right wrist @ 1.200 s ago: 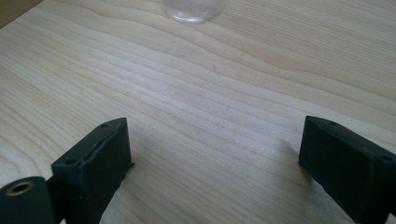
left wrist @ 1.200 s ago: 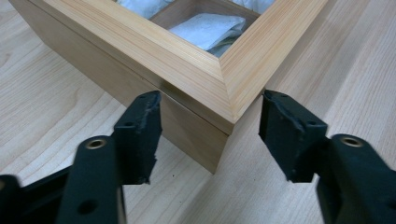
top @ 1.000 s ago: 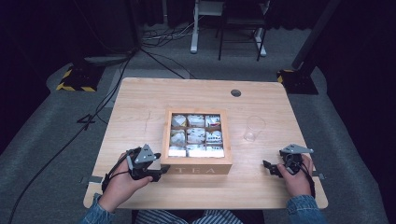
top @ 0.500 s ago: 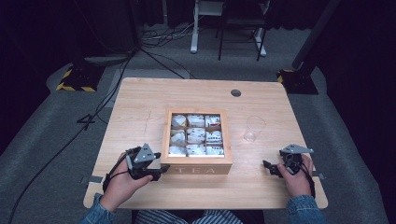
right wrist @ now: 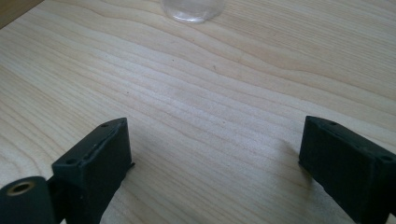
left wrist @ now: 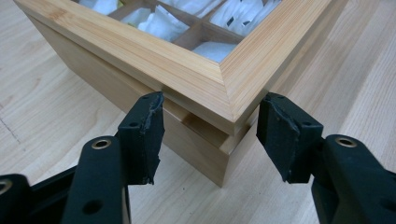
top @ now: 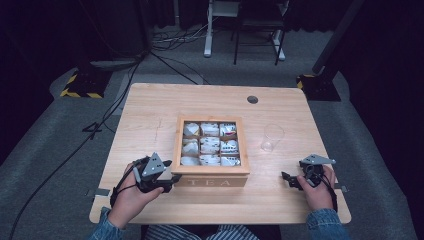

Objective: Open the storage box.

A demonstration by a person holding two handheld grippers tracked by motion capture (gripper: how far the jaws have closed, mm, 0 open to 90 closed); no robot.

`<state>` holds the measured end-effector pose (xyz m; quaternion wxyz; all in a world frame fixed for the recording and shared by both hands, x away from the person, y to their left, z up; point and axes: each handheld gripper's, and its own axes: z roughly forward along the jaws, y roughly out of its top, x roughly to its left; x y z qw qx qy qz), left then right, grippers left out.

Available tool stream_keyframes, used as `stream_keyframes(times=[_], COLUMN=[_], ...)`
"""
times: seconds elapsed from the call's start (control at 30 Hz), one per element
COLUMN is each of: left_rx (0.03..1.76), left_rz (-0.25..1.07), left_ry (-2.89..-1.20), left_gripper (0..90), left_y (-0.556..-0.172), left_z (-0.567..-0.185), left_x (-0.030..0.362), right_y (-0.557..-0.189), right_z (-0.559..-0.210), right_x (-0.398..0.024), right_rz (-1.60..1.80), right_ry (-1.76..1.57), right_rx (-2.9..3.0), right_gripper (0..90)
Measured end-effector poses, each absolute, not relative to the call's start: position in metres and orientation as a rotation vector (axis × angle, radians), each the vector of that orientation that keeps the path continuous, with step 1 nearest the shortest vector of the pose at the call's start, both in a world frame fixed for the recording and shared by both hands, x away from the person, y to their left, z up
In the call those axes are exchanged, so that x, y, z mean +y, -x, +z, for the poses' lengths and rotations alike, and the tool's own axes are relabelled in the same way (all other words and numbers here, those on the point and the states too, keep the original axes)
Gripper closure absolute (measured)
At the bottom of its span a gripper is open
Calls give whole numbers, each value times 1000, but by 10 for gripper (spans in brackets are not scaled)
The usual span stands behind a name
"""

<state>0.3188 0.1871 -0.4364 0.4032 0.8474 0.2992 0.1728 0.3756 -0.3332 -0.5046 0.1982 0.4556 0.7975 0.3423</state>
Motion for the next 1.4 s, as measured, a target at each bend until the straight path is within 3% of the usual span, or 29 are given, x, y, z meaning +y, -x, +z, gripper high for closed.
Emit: stream_keyframes(times=[1.13, 1.4], left_rx=[707, 705], left_rz=[691, 700], left_ry=[-1986, -1954], left_gripper=[388, 394], left_y=[-333, -342], left_z=[-399, -388], left_x=[186, 184], right_y=[-375, -375], right_z=[-505, -505], right_x=[-333, -333], right_rz=[959, 958], right_ry=[-1271, -1272], right_rx=[2232, 2232], right_gripper=[92, 92])
